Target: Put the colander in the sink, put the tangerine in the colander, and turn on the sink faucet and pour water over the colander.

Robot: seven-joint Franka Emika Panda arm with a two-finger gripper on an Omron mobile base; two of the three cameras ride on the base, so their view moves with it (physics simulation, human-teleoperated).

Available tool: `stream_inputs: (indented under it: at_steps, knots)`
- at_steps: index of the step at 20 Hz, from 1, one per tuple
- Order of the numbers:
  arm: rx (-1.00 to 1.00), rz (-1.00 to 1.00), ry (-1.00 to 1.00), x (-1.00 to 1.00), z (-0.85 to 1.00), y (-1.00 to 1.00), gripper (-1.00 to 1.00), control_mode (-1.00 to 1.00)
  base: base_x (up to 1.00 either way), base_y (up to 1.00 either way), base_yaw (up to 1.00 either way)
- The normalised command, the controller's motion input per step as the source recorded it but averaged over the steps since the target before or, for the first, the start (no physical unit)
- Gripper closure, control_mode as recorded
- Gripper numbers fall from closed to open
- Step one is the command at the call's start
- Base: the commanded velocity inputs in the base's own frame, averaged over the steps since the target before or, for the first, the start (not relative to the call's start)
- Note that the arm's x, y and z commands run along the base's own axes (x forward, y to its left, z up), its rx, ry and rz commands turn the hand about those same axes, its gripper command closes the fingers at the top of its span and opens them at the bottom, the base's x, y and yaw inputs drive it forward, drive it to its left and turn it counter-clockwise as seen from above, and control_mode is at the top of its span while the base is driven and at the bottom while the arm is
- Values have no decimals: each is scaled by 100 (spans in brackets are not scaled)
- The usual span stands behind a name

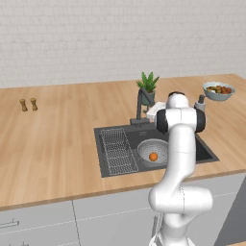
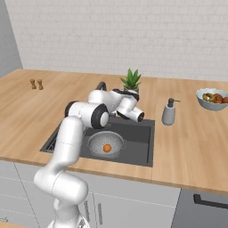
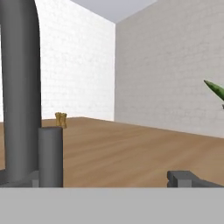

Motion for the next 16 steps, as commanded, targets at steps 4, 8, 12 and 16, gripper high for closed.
stream_inputs:
  at_steps: [4, 8, 12, 16]
  knots:
    - [0, -6, -3, 0, -3, 13, -100, -100, 0, 0, 0]
    - [0, -7, -3, 7, 0, 12, -100, -100, 0, 0, 0]
    - [0, -6, -2, 16, 0, 0, 100, -100, 0, 0, 0]
    - [0, -1, 0, 4, 0, -12, 100, -100, 0, 0, 0]
